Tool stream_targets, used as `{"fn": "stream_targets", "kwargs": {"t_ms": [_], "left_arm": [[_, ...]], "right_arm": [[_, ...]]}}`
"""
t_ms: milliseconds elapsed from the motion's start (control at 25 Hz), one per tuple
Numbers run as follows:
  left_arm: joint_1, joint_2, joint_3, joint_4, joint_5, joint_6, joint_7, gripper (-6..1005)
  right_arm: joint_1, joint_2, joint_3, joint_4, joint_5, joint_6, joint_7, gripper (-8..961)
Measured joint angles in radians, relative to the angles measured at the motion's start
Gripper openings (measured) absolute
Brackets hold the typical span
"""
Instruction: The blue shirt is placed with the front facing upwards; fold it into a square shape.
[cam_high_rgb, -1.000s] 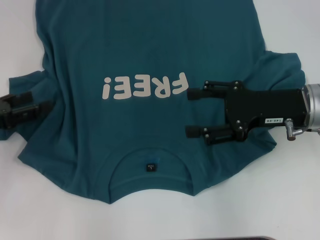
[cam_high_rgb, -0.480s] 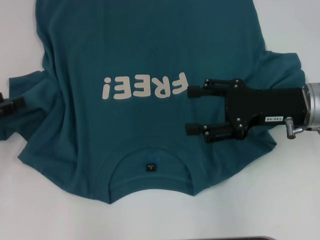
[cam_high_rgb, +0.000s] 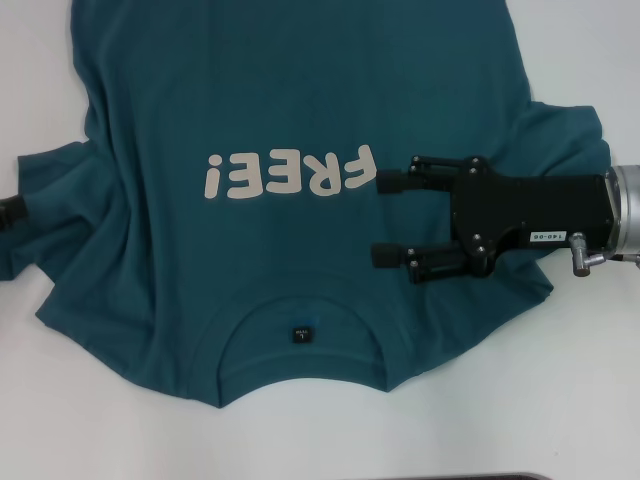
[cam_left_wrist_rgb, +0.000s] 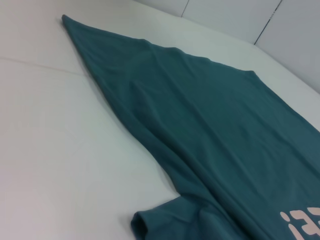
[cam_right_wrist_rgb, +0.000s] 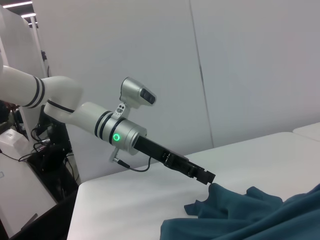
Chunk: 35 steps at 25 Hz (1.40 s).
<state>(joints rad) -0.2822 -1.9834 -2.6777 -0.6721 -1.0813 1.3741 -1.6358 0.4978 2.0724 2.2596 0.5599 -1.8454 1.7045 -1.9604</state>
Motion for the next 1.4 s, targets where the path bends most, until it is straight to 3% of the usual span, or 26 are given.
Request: {"fn": "stream_targets", "kwargs": {"t_ms": [560, 1400], "left_arm": [[-0.008, -0.019, 0.005, 0.002, 0.049, -0.032, 0.003, 906], [-0.031, -0.028, 0.002, -0.004, 0.058, -0.030, 0.013, 878]], "right_arm": [[-0.001, 0.000, 0.002, 0.000, 0.000, -0.002, 0.000, 897], [-0.010, 0.000, 0.012, 0.000, 0.000, 0.000, -0.002, 896]]}}
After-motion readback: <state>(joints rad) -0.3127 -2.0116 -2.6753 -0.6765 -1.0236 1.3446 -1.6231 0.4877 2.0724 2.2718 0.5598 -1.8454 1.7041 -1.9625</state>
